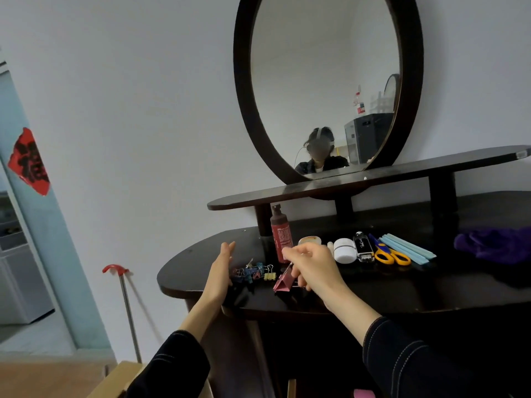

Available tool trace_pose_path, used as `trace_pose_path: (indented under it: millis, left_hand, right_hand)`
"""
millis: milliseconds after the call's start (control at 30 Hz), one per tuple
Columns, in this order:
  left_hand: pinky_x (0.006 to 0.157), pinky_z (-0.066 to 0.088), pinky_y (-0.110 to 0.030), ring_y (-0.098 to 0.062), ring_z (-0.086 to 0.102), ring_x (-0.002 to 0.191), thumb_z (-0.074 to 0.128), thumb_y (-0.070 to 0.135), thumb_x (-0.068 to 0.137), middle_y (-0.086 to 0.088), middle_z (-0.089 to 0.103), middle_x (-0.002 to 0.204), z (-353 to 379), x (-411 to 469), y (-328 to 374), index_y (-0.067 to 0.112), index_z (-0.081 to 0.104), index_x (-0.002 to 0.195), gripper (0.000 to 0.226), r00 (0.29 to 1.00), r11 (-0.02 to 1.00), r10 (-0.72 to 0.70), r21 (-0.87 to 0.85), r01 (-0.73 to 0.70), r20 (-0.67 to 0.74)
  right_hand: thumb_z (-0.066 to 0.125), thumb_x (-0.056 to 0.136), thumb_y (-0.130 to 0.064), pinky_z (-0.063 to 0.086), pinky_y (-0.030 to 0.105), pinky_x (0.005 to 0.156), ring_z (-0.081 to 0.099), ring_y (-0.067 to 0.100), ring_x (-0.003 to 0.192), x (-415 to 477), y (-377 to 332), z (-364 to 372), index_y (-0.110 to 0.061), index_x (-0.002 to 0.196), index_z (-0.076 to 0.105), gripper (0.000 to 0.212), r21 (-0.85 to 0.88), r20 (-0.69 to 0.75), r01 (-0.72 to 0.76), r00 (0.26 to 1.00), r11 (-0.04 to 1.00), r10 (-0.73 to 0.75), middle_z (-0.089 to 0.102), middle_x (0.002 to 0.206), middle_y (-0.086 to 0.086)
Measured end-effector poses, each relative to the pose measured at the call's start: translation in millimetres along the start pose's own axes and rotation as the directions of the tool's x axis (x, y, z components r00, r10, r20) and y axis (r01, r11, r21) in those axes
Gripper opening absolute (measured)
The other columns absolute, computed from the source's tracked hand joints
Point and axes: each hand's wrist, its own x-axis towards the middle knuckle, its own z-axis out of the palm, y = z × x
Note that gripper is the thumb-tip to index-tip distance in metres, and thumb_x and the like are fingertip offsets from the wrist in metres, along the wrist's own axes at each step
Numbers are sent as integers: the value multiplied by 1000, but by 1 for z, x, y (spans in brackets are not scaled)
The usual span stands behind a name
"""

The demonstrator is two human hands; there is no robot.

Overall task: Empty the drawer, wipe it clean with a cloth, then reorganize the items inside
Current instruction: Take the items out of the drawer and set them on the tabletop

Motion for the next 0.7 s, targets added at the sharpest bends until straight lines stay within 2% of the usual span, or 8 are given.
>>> trace_pose_path:
  millis: [100, 267, 333, 433, 500, 567, 633, 700]
  left_hand:
    - [109, 30, -35, -16, 30, 147, 18, 65, 97, 4, 30, 162, 0, -12, -2, 30, 33, 155, 69, 999, 1000, -2, -6, 2, -41]
    - [123, 11, -28, 6, 16, 147, 28, 66, 93, 17, 22, 163, 6, -59, -18, 38, 33, 152, 66, 994, 994, 95, 60, -91, -61]
    - [123, 9, -24, 6, 11, 149, 36, 56, 97, 22, 20, 161, 10, -84, -27, 39, 31, 149, 55, 990, 991, 122, 55, -119, -67]
    - [123, 6, -23, -1, 2, 152, 52, 26, 102, 24, 15, 162, 19, -131, -45, 29, 30, 154, 57, 967, 957, 241, 183, -224, -76]
    - [121, 14, -19, -2, 13, 152, 56, 18, 101, 17, 21, 164, 32, -168, -59, 29, 35, 154, 58, 947, 931, 316, 213, -297, -58]
    - [115, 34, -24, -8, 38, 143, 54, 14, 95, 13, 45, 151, 50, -199, -71, 29, 51, 144, 51, 942, 933, 332, 161, -321, -46]
    - [96, 51, -33, -6, 62, 114, 55, 7, 89, 15, 67, 117, 75, -218, -81, 28, 69, 117, 37, 974, 967, 226, 118, -226, 8]
    - [81, 55, -33, -2, 68, 90, 56, 7, 86, 15, 73, 93, 100, -227, -90, 31, 72, 94, 30, 990, 990, 47, 128, -64, 132]
  right_hand:
    - [66, 91, -32, 38, 19, 39, 49, 9, 41, -5, -2, -5, -8, 86, 68, 25, 87, -94, -2, 996, 996, 10, 61, 56, 1]
    - [55, 89, -13, 40, 20, 42, 53, 9, 45, -22, -3, -15, -10, 76, 69, 19, 70, -289, 1, 957, 998, 20, 64, 63, 4]
    - [57, 92, -13, 40, 20, 41, 53, 10, 45, -35, -5, -22, -9, 80, 70, 19, 88, -215, 21, 977, 996, -2, 63, 62, 5]
    - [60, 95, -12, 37, 22, 40, 51, 15, 44, -62, -9, -34, -2, 85, 69, 16, 47, 42, 116, 992, 992, -118, 61, 59, 7]
    - [61, 95, -13, 36, 20, 41, 51, 14, 44, -82, -2, -41, -6, 84, 70, 16, -29, 149, 227, 964, 973, -220, 63, 59, 5]
    - [60, 96, -16, 37, 18, 41, 53, 15, 43, -105, 22, -51, -11, 81, 70, 19, -57, 229, 246, 947, 968, -227, 65, 60, 8]
    - [59, 97, -19, 38, 19, 42, 53, 18, 43, -125, 62, -67, -12, 78, 71, 23, -110, 302, 141, 948, 984, -101, 65, 60, 11]
    - [60, 98, -18, 40, 22, 43, 56, 20, 48, -140, 109, -90, -12, 78, 73, 24, -210, 290, -38, 952, 977, 99, 67, 64, 12]
